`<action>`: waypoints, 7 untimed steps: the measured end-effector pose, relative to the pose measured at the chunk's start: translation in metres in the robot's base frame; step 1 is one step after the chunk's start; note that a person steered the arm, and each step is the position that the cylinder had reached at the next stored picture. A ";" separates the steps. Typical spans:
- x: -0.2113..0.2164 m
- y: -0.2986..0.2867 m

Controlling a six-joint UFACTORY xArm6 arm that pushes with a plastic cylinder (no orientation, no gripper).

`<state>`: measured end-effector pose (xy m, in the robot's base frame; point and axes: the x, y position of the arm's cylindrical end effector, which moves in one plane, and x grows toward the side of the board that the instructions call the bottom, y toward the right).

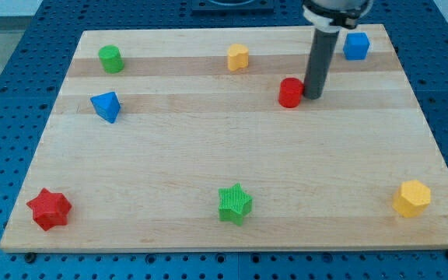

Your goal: Point your arm at red star

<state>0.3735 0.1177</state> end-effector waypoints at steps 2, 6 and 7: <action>0.005 -0.060; 0.142 -0.125; 0.142 -0.169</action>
<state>0.5157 -0.0515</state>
